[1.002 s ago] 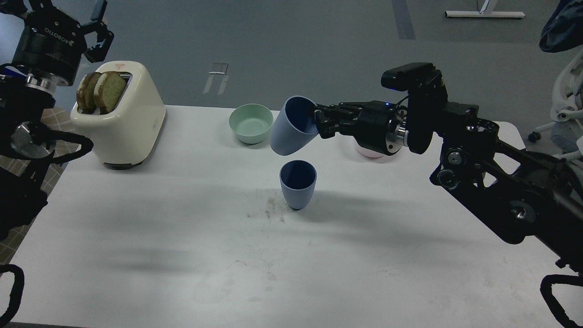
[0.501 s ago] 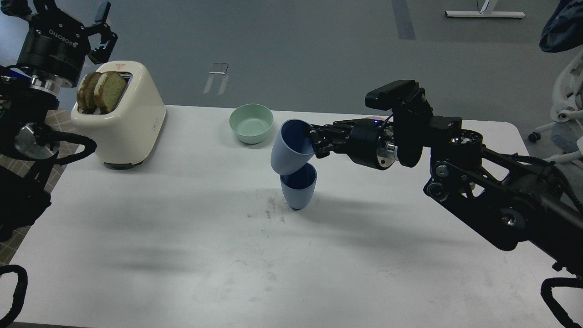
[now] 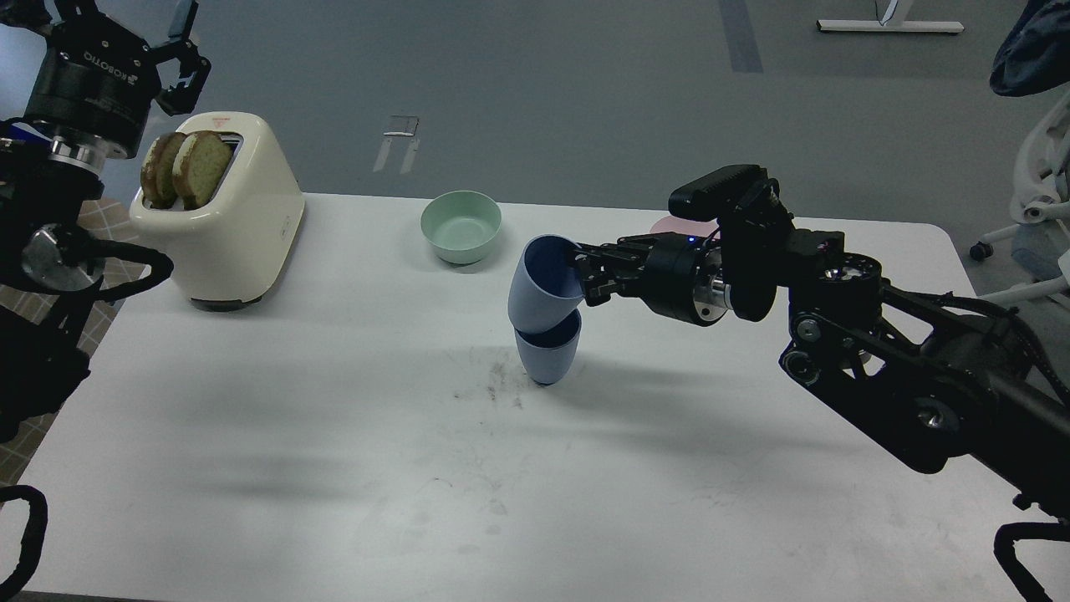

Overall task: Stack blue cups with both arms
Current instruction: 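Lower the held cup into the center cup and release it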

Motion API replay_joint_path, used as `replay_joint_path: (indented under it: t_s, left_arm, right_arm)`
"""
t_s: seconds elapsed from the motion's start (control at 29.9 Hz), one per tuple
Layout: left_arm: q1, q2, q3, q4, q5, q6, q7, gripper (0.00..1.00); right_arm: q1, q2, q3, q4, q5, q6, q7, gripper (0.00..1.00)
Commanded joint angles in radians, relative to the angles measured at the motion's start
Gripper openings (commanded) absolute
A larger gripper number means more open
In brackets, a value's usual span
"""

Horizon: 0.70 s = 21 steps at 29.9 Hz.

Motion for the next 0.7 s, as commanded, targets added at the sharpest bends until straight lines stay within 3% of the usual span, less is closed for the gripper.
replay_joint_path:
  t_s: [0.0,0.23,0.53,0.63,0.67]
  left_arm:
    - [0.000,0.002,0.000,0.000,0.000,0.000,0.000,0.98]
    - [0.000,0.003,0.000,0.000,0.000,0.000,-0.002,0.98]
    - [0.000,0.003,0.000,0.000,-0.001,0.000,0.000,0.98]
    - [0.000,0.003,0.000,0.000,0.000,0.000,0.000,0.98]
    - [0.000,0.003,0.000,0.000,0.000,0.000,0.000,0.98]
  right_arm:
    - [-0.007,0.000,-0.017,0.000,0.000,0.000,0.000,0.03]
    - [-0.009,0.000,-0.019,0.002,0.000,0.000,-0.001,0.14]
    - [-0.010,-0.001,-0.019,0.005,0.000,0.000,0.000,0.15]
    - [-0.012,0.000,-0.019,0.007,0.000,0.000,0.000,0.22]
    - [-0.015,0.003,-0.017,0.007,0.000,0.000,0.000,0.30]
